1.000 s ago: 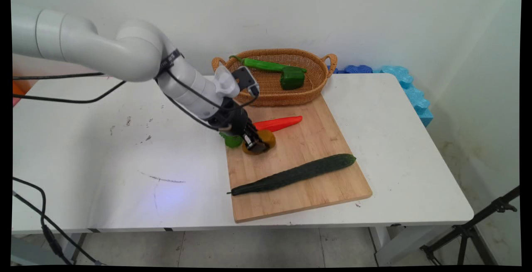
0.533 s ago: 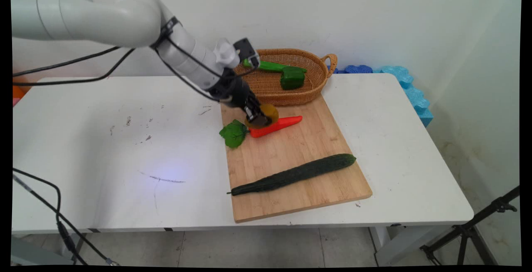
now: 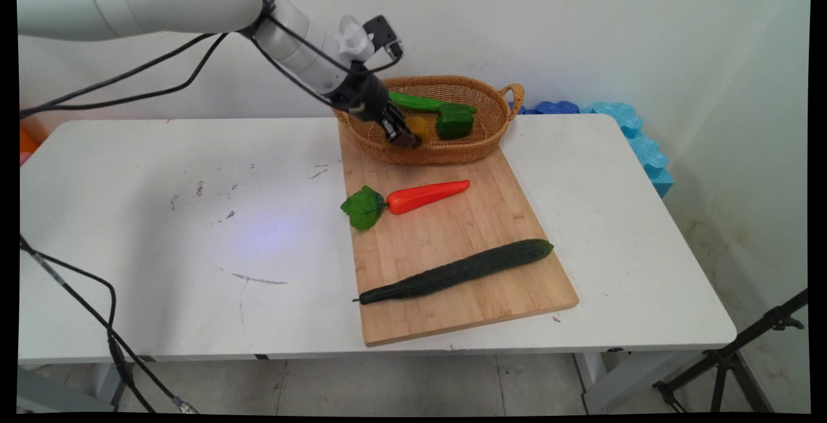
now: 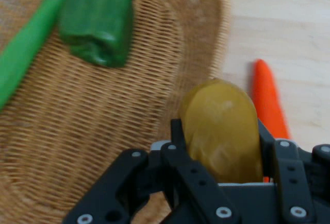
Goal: Place the picked object in the vegetable basket
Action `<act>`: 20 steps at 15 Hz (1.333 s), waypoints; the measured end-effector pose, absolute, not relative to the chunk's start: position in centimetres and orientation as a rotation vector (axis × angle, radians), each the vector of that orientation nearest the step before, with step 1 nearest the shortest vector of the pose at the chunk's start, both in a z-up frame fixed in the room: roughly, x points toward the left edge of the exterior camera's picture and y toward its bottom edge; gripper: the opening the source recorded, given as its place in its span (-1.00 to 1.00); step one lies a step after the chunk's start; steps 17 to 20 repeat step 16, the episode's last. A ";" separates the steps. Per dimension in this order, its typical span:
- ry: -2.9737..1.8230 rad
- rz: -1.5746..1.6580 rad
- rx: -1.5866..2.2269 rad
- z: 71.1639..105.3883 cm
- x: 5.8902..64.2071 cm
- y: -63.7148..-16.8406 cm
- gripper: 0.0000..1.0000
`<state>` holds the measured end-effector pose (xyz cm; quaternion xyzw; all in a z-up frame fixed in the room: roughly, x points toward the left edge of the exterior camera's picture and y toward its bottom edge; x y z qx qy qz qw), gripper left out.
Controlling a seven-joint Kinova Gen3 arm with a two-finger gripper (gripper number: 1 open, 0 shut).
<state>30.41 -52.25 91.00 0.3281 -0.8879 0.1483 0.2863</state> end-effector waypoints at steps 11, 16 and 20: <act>-2.247 0.461 1.128 88.8 33.2 -59.5 1.00; -2.231 0.464 1.166 87.8 33.5 -60.9 1.00; -2.231 0.464 1.166 87.8 33.5 -60.9 1.00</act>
